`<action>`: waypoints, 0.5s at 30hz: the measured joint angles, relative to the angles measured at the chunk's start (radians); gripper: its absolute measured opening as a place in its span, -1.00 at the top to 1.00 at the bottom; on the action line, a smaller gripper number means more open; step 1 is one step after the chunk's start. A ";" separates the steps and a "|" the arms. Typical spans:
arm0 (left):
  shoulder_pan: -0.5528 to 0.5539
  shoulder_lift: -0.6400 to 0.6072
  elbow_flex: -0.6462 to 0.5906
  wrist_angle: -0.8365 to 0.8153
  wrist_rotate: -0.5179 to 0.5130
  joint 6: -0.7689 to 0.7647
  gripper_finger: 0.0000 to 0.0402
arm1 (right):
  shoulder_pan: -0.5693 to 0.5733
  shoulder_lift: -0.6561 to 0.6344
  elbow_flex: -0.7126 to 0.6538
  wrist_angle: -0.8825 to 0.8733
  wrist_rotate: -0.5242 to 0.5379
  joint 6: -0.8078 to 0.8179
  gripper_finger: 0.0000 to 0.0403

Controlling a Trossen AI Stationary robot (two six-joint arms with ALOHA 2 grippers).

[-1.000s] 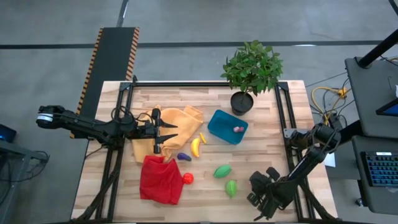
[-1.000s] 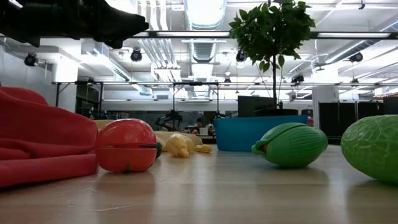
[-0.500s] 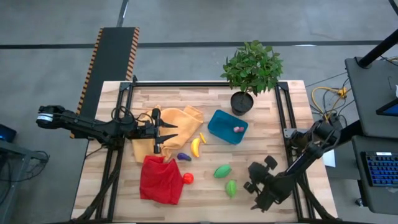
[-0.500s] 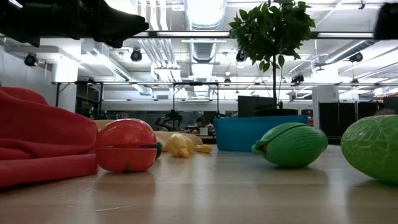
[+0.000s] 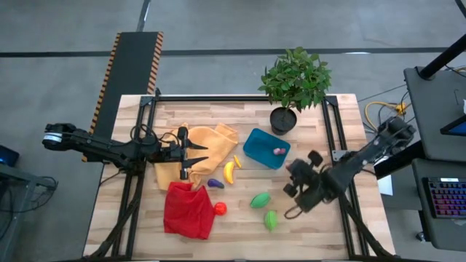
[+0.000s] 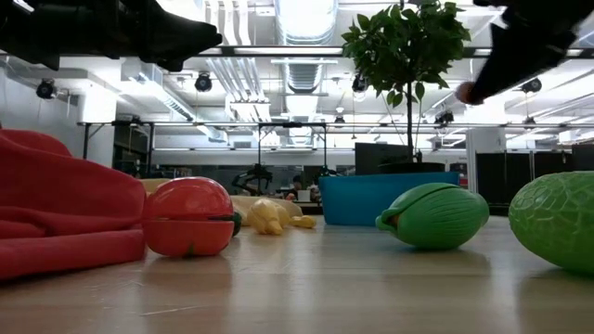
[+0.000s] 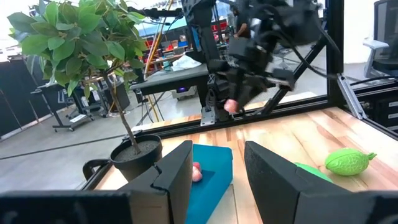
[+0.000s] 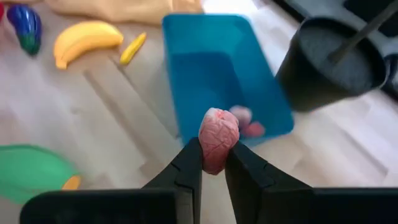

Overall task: Pick and placing Produce into tupperware
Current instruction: Put the pink peach into the blue bin

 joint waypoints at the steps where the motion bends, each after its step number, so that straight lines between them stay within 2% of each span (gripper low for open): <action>1: 0.000 0.000 0.000 0.000 0.000 0.000 0.34 | -0.021 -0.029 -0.011 0.018 0.000 -0.039 0.76; 4: 0.000 0.000 0.000 0.000 0.000 0.000 0.34 | -0.087 -0.116 -0.057 0.099 -0.019 -0.163 0.76; 9: 0.000 0.000 0.000 0.000 0.000 0.002 0.34 | -0.219 -0.234 -0.154 0.261 -0.154 -0.352 0.76; 15: 0.000 0.000 0.000 0.000 0.000 0.003 0.34 | -0.382 -0.295 -0.239 0.350 -0.273 -0.486 0.76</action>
